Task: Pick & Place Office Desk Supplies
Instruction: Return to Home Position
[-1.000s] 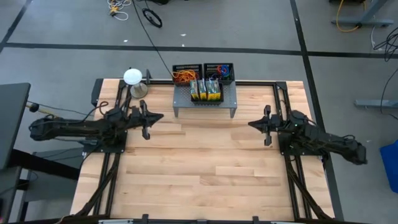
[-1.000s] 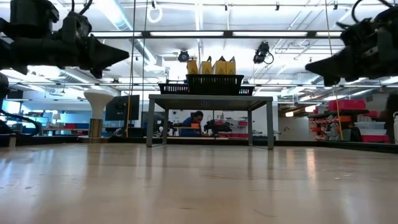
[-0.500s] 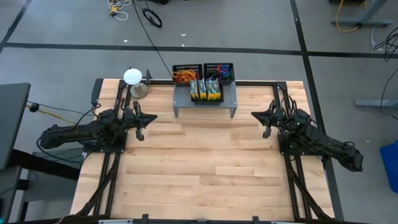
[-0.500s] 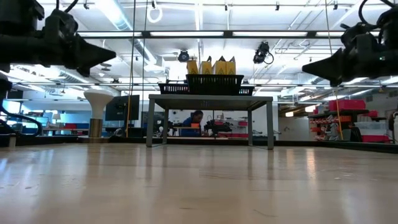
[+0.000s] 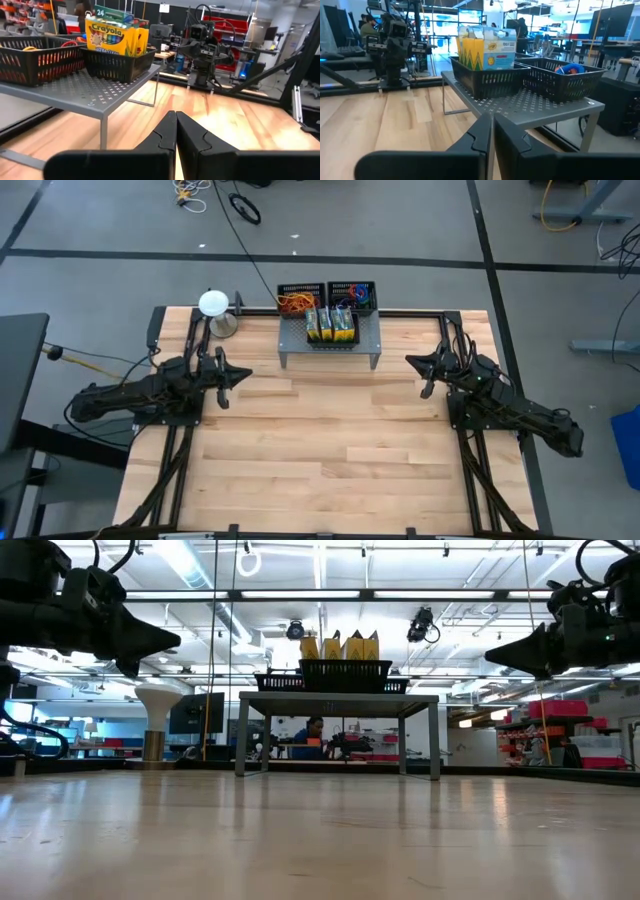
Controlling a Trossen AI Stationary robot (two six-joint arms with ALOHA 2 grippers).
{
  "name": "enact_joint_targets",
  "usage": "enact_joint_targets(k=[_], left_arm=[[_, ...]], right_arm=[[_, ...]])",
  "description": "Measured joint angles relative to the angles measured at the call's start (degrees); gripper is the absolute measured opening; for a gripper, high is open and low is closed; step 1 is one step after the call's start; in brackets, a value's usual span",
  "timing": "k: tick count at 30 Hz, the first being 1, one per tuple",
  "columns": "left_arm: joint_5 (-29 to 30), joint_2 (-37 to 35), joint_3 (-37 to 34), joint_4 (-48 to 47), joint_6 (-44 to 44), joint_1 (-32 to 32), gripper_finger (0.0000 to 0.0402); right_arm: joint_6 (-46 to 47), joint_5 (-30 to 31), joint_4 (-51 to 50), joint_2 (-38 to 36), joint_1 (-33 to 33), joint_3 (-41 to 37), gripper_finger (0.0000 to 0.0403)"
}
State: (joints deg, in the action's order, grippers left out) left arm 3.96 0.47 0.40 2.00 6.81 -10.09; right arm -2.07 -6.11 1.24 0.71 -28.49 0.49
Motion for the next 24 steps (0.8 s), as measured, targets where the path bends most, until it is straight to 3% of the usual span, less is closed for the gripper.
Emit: enact_joint_targets(k=[24], left_arm=[[0.1, 0.2, 0.0, 0.0, -0.4, 0.0, 0.0007]], right_arm=[[-0.2, 0.0, 0.2, 0.0, 0.0, 0.0, 0.0032]])
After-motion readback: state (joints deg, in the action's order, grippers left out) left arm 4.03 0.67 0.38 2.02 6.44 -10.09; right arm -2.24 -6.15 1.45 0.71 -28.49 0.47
